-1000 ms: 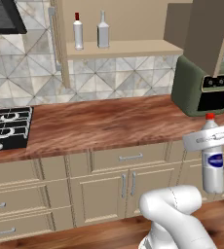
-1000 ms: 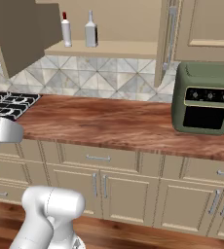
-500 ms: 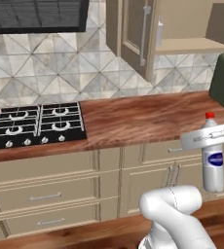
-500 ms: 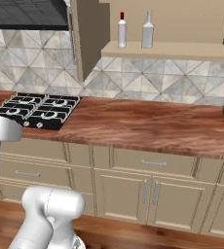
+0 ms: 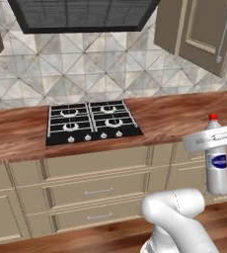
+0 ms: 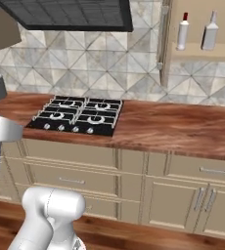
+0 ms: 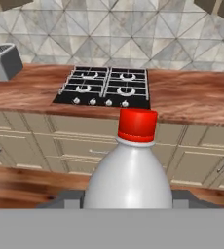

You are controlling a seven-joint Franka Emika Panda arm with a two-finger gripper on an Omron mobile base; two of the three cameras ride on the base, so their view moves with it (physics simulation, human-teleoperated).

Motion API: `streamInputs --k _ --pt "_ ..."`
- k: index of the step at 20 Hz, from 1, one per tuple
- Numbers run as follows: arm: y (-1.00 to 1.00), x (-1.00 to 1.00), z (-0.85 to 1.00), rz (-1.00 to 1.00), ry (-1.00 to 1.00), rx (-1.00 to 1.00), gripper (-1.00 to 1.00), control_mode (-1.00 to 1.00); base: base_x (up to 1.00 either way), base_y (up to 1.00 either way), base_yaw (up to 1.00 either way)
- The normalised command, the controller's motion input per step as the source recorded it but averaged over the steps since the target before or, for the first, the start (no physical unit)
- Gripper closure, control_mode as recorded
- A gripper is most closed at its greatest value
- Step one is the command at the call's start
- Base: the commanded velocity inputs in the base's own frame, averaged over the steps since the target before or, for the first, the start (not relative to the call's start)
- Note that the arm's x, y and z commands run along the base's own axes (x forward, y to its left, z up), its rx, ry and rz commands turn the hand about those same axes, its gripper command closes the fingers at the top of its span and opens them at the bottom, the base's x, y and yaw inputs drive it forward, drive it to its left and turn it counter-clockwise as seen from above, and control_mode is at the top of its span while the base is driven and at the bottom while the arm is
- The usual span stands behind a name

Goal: Sort all alcoholic drinks to one cabinet, and non-alcoholic drinks to the other.

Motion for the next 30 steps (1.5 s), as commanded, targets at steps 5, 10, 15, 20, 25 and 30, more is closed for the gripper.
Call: streamInputs --k 5,10,15,20,25,30 --pt "0.0 0.0 0.0 0.0 0.0 0.0 1.0 1.0 -0.09 1.0 0.0" --pt "0.0 0.0 0.0 0.0 0.0 0.0 1.0 1.0 -0.11 1.0 0.0" --pt "0.0 0.0 0.0 0.0 0.0 0.0 1.0 1.0 -0.1 1.0 0.0" --pt "0.0 0.0 0.0 0.0 0.0 0.0 1.0 1.0 -0.07 1.0 0.0" --pt "0.0 0.0 0.0 0.0 0.0 0.0 1.0 1.0 -0.01 1.0 0.0" --pt "0.0 0.0 0.0 0.0 0.0 0.0 1.0 1.0 0.07 0.82 0.0"
